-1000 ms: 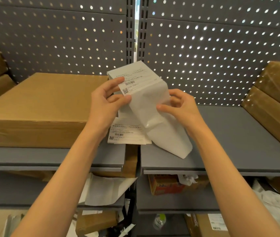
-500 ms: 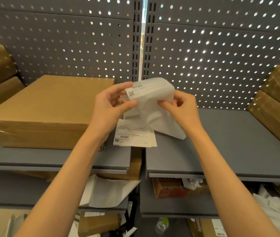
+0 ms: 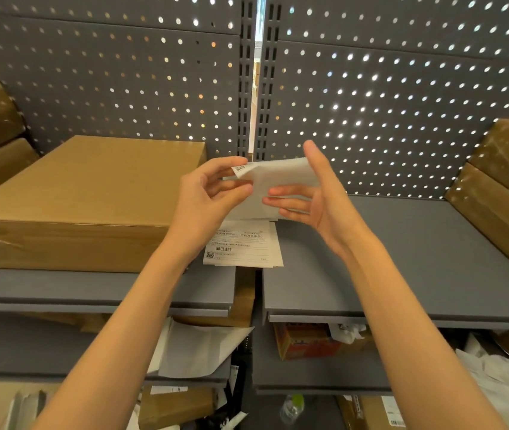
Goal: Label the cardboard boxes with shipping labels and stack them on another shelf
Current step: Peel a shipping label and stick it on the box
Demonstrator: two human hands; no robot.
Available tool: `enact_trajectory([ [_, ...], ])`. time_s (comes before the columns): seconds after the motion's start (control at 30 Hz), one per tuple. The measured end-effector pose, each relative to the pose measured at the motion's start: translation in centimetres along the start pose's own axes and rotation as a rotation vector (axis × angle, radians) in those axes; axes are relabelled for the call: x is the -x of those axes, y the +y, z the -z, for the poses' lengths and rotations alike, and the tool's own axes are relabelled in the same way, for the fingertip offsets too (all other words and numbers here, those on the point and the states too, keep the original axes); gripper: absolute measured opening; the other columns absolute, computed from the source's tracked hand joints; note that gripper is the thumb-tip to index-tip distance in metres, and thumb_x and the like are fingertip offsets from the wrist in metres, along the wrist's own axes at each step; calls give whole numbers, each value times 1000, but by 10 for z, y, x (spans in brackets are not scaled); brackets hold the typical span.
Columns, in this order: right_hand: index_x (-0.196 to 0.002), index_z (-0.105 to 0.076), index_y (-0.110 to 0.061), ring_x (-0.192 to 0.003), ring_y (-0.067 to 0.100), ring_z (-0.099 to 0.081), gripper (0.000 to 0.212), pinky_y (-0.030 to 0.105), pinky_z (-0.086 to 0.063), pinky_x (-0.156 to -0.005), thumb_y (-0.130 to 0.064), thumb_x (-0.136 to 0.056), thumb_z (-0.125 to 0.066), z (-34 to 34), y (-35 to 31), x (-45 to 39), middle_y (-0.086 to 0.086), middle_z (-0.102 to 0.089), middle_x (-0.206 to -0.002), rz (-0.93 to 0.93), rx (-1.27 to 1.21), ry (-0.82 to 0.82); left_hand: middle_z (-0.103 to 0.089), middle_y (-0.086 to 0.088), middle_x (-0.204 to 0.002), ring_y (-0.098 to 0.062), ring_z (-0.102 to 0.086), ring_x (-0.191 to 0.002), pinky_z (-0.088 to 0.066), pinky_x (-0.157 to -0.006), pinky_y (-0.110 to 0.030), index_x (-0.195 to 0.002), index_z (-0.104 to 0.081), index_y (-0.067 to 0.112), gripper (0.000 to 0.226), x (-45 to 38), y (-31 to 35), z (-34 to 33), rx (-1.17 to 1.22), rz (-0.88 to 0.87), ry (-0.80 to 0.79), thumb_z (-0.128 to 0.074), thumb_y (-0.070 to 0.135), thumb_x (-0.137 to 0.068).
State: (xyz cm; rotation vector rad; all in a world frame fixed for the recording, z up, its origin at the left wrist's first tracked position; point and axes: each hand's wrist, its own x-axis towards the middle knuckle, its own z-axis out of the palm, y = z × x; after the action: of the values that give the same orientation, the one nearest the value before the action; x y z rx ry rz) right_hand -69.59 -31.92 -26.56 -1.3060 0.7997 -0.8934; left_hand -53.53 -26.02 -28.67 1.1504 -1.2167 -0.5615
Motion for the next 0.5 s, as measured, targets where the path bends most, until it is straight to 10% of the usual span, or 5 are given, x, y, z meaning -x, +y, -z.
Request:
enact_trajectory([
  [0.27,-150,10,-23,-79,20,-73,107,25,-54,-70,-20,-82,-72,0,6,-3,3,-74,-88,-36,-51,137,-64,-1,-113,-10,-65,-101,-51,-88,-20,-114,-59,16,44,4,-4,-2,-144,-14,-125,-74,2,-75],
  [0.5,-150,7,-23,-87,18,-68,111,25,-56,-77,-1,-77,-73,7,18,-8,8,-65,-116,-4,-98,146,-68,-6,-105,-15,-71,-83,-57,-73,-23,-116,-53,19,48,8,-6,-1,41,339,-6,-75,32,-76],
])
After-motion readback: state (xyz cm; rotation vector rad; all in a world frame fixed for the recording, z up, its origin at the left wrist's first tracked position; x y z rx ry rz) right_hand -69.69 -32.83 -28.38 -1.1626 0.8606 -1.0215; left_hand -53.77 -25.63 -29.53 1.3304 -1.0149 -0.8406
